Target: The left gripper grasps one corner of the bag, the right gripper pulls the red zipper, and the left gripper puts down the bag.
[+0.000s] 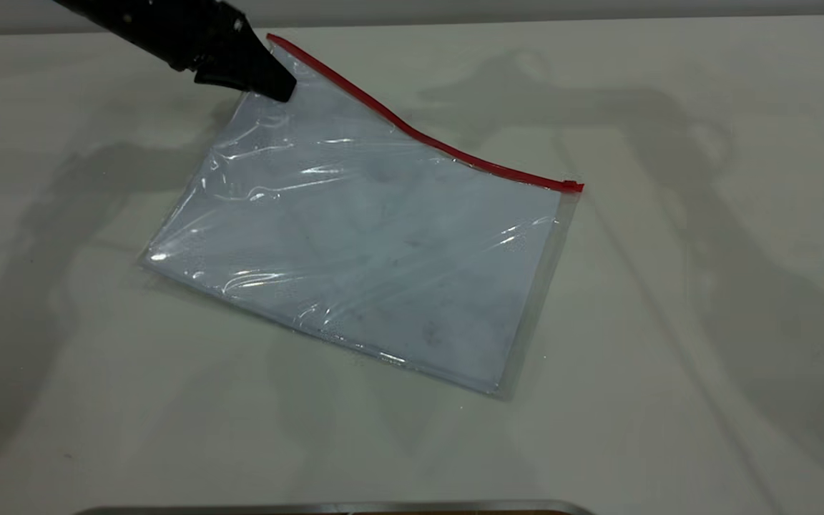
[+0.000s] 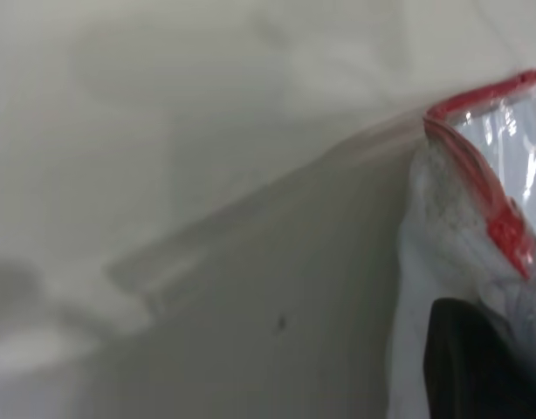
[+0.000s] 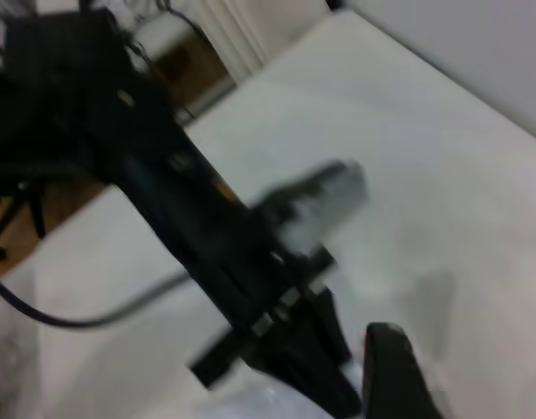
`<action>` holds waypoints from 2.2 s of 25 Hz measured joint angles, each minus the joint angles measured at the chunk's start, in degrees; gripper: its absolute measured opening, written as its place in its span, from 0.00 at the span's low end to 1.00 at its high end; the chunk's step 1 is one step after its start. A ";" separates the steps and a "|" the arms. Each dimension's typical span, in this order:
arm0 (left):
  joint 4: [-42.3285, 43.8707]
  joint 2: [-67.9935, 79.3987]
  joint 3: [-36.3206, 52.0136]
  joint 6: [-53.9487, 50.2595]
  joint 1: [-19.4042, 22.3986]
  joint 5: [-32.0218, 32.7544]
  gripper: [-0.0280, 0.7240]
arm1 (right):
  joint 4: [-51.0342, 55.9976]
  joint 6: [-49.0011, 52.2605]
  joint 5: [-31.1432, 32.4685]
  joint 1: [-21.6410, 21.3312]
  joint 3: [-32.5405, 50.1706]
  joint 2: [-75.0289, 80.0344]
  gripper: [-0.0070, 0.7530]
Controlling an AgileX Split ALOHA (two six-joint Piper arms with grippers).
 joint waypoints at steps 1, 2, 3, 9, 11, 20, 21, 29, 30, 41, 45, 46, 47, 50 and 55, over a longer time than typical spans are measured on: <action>0.00 -0.33 0.00 -3.29 0.31 0.64 0.18 | 0.00 1.76 0.14 -0.02 -1.02 -0.67 0.59; 0.00 -0.83 0.00 -6.35 0.63 1.75 0.20 | -0.02 3.16 0.14 -0.09 -1.57 -1.70 0.59; 0.00 -1.29 0.00 -8.51 1.11 3.21 0.24 | -0.11 4.68 0.14 -0.17 -1.78 -2.99 0.59; -1.20 -8.34 0.00 -14.22 5.14 13.00 0.45 | -0.31 8.68 0.14 -0.48 -2.30 -10.54 0.56; -2.46 -11.37 0.00 -14.49 6.47 15.65 0.49 | -0.31 10.36 0.14 -0.48 -2.30 -12.63 0.55; -4.00 -27.89 0.00 -14.65 8.18 17.22 0.51 | -4.46 17.95 0.14 -0.48 -2.39 -23.88 0.54; -3.66 -29.96 0.00 -14.65 8.18 17.22 0.51 | -5.10 18.73 0.14 -0.48 -2.39 -25.26 0.54; 3.35 -48.29 0.00 -17.14 8.18 17.26 0.51 | -13.42 23.79 0.14 -0.48 -2.44 -34.75 0.54; 4.75 -50.40 0.00 -18.14 8.18 17.26 0.51 | -15.56 24.82 0.14 -0.48 -2.44 -35.79 0.54; 20.89 -66.63 0.00 -33.12 8.18 17.28 0.51 | -43.55 28.71 0.14 -0.48 24.24 -48.08 0.54; 25.58 -68.72 0.13 -39.04 8.18 17.28 0.51 | -44.95 28.65 0.14 -0.48 43.55 -56.34 0.54; 26.67 -68.98 0.62 -40.27 8.18 17.28 0.51 | -45.11 28.65 0.14 -0.48 48.20 -58.80 0.54; 27.51 -69.29 1.23 -41.33 8.18 17.28 0.51 | -45.36 28.65 0.14 -0.48 52.75 -60.86 0.54; 29.35 -70.43 5.32 -42.82 8.18 17.28 0.51 | -47.30 28.65 0.14 -0.48 65.18 -67.63 0.54; 31.57 -73.67 17.52 -43.44 8.18 17.28 0.51 | -52.58 29.40 0.14 -0.48 84.61 -79.48 0.54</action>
